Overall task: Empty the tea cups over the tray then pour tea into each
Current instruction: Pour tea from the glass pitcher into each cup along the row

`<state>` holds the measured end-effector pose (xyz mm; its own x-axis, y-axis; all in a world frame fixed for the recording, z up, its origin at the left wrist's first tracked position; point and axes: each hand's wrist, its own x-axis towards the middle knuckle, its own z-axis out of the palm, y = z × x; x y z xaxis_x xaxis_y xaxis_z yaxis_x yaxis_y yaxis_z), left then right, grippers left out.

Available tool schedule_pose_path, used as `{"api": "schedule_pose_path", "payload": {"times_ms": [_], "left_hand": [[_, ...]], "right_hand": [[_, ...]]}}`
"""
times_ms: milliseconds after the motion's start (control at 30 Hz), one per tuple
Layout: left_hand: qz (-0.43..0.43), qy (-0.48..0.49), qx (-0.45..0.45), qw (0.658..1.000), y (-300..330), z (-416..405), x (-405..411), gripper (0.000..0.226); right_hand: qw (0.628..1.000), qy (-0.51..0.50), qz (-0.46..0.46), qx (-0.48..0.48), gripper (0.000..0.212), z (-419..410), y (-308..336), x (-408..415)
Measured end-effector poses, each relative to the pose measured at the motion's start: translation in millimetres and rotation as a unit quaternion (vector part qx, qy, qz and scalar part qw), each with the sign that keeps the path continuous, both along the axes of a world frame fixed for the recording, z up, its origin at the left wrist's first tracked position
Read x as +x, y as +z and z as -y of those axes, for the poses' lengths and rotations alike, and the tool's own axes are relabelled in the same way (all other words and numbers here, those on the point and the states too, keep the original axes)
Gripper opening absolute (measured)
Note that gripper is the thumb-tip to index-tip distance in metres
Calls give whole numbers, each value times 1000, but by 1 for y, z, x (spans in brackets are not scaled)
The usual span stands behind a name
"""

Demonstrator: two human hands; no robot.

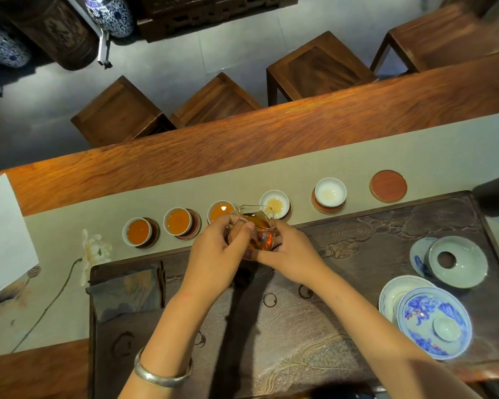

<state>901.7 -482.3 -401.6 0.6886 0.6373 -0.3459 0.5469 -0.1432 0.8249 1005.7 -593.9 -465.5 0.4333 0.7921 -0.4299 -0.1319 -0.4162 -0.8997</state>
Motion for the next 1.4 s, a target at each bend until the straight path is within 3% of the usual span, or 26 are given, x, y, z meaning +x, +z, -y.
{"api": "schedule_pose_path", "payload": {"times_ms": [333, 533, 700, 1033, 1167, 1400], "left_hand": [[-6, -2, 15, 1000, 2, -2, 3, 17], [-7, -2, 11, 1000, 3, -3, 3, 21], [-8, -1, 13, 1000, 4, -3, 5, 20], [-17, -4, 28, 999, 5, -4, 6, 17], [-19, -8, 29, 999, 4, -4, 6, 17], [-10, -14, 39, 999, 5, -6, 7, 16]], "right_hand": [[1000, -8, 6, -20, 49, 0, -5, 0], [1000, -12, -4, -26, 63, 0, -7, -1], [999, -14, -3, -33, 52, 0, -8, 0], [999, -19, -10, -36, 55, 0, -7, -1], [999, -16, -16, -31, 68, 0, -7, -1], [999, -24, -13, -24, 62, -3, -7, -2]]}}
